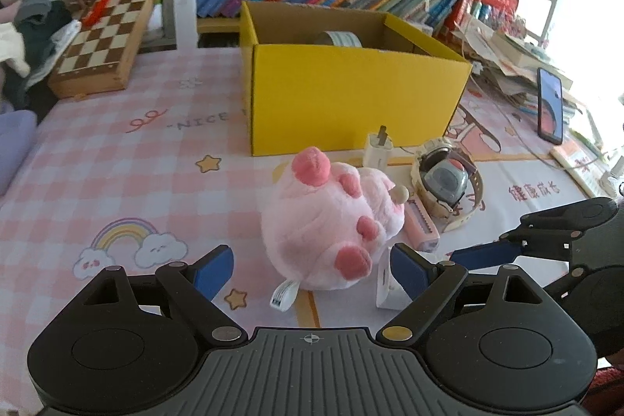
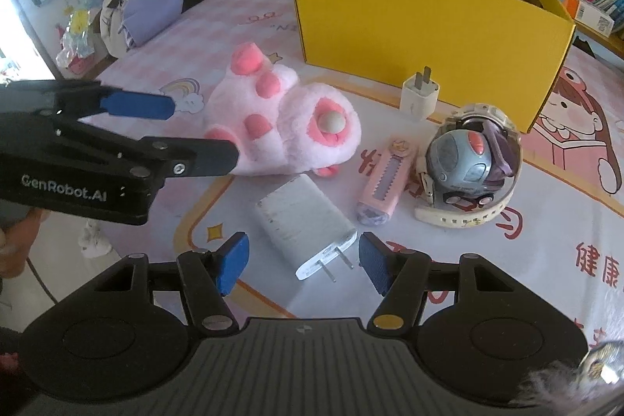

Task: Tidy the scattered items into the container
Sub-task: 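Move the left tool toward the pink plush while the right tool approaches the white charger, then close the left tool on the pink plush while the right tool grips the white charger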

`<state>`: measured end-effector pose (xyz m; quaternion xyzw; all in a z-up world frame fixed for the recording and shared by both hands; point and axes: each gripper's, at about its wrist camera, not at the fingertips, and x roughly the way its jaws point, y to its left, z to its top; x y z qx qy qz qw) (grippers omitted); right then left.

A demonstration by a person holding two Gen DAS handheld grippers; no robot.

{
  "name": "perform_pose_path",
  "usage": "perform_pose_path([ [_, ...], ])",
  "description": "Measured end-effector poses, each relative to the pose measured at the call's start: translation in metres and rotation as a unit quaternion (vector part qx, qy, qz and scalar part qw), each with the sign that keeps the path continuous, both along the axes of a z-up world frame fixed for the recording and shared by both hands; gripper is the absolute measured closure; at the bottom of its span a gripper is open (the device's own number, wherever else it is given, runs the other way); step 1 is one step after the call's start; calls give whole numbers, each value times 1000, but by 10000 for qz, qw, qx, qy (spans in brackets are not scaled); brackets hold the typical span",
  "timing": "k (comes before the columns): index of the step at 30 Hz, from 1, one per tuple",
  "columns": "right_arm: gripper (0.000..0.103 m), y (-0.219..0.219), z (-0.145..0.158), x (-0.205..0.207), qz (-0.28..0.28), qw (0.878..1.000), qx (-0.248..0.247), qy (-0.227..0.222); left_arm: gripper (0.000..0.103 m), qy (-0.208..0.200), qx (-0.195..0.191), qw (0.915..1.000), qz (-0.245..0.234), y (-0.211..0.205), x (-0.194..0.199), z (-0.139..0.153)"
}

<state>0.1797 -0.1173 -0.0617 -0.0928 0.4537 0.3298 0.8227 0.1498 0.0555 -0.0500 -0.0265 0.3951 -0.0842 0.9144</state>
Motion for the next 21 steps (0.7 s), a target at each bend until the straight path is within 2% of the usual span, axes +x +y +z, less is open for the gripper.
perform_pose_path([
  [10, 42, 3, -11, 10, 92, 9999, 8, 112, 14, 155, 207, 9992, -311, -7, 30, -7],
  [21, 40, 16, -16, 7, 381, 9986, -219, -295, 15, 242, 189, 9990, -339, -14, 43, -16],
])
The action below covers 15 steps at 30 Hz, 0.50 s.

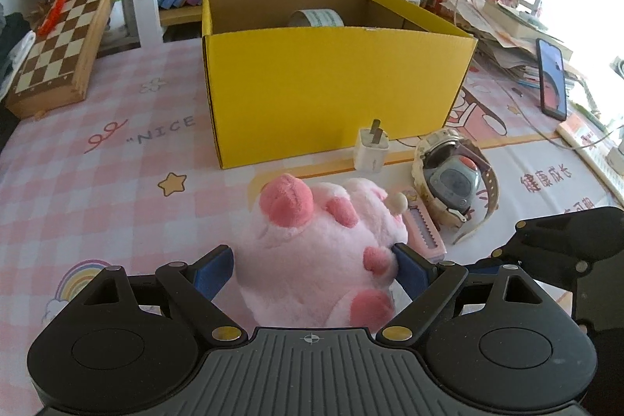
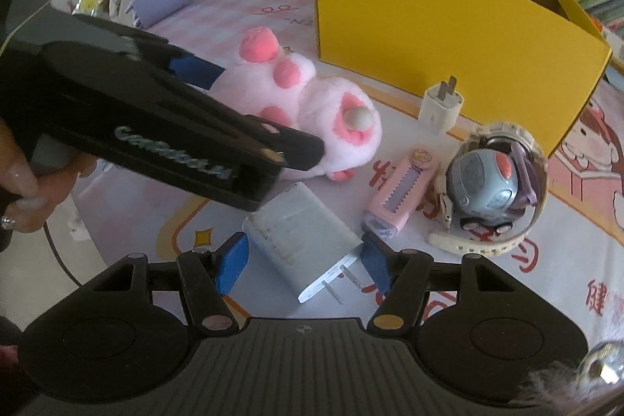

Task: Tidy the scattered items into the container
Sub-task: 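Close the left tool on the pink plush while the right tool grips the white charger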

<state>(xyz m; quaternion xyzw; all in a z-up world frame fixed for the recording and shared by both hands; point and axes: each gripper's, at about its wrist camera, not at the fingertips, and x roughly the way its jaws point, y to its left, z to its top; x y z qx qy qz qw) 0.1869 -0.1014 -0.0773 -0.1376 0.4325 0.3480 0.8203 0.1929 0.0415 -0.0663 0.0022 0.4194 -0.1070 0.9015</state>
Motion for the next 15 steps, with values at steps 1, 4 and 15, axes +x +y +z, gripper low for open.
perform_pose_path([
  [1, 40, 1, 0, -1, 22, 10000, -30, -38, 17, 12, -14, 10000, 16, 0, 0, -1],
  [4, 42, 2, -2, -2, 81, 9998, -93, -137, 23, 37, -87, 9999, 68, 2, -1, -2],
  [15, 55, -7, -2, -6, -112, 9996, -155, -204, 34, 48, -276, 9988, 414, 17, -16, 2],
])
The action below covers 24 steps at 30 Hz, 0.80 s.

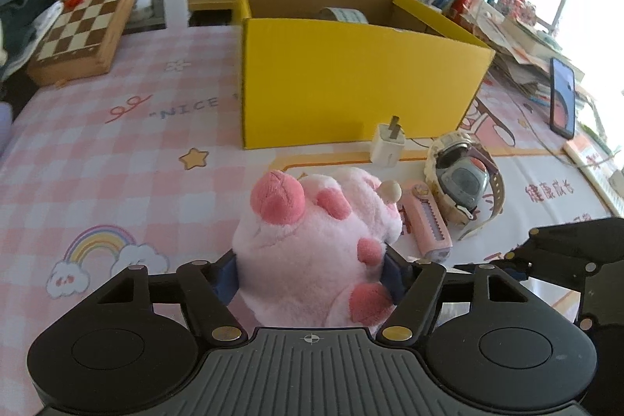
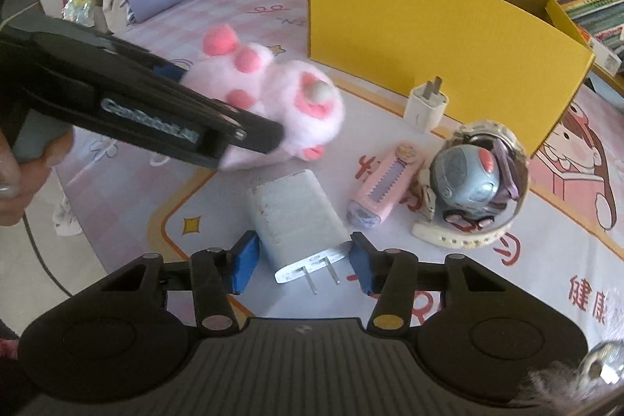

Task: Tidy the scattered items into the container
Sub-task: 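Close the left tool on the pink plush while the right tool grips the white charger, then lift the plush with the left tool while the right tool carries the charger toward the box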

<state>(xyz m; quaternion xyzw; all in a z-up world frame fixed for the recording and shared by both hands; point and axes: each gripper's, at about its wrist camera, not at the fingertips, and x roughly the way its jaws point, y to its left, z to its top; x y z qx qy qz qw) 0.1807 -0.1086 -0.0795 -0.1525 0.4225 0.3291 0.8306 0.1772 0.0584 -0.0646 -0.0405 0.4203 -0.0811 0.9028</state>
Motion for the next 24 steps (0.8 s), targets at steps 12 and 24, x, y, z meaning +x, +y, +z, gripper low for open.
perform_pose_path([
  [12, 55, -22, 12, -17, -398, 9992, -6, -30, 34, -273, -295, 9991, 122, 9, -23, 18],
  [24, 55, -31, 36, -23, -686, 9974, 107, -196, 33, -539, -269, 9982, 13, 7, -36, 33],
])
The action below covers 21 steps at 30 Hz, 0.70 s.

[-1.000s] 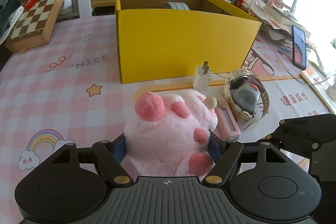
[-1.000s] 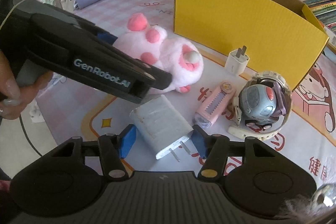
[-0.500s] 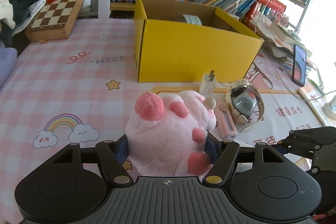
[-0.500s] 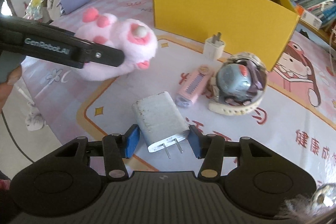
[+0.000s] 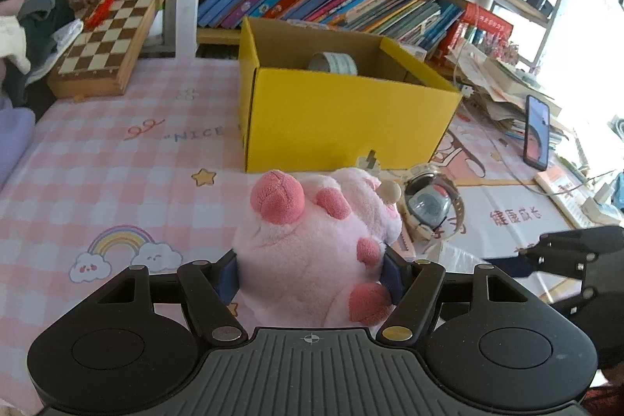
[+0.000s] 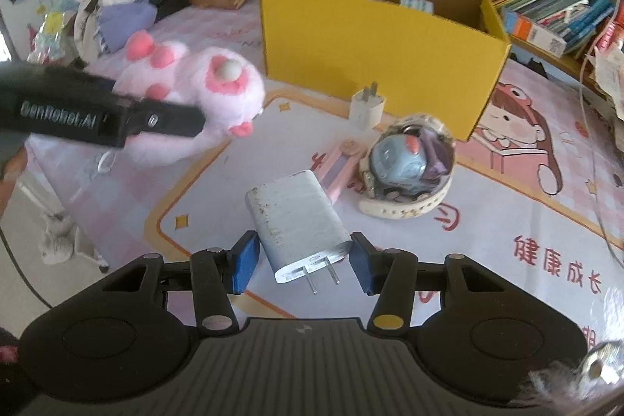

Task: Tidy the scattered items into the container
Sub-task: 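Lift the plush with the left tool while the right tool carries the charger toward the box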

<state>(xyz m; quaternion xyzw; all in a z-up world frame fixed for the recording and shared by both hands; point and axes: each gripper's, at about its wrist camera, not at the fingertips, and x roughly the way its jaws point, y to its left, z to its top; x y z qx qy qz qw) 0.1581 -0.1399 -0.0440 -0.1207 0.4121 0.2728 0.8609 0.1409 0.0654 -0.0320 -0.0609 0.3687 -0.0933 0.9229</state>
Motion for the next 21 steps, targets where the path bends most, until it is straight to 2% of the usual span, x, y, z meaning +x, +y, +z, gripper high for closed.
perform_pose_path([
  [7, 55, -5, 27, 5, -84, 9993, 138, -335, 33, -273, 7, 9996, -56, -4, -2, 16],
  [21, 55, -14, 58, 28, -16, 9972, 381, -637, 33, -663, -10, 9978, -86, -17, 12, 43],
])
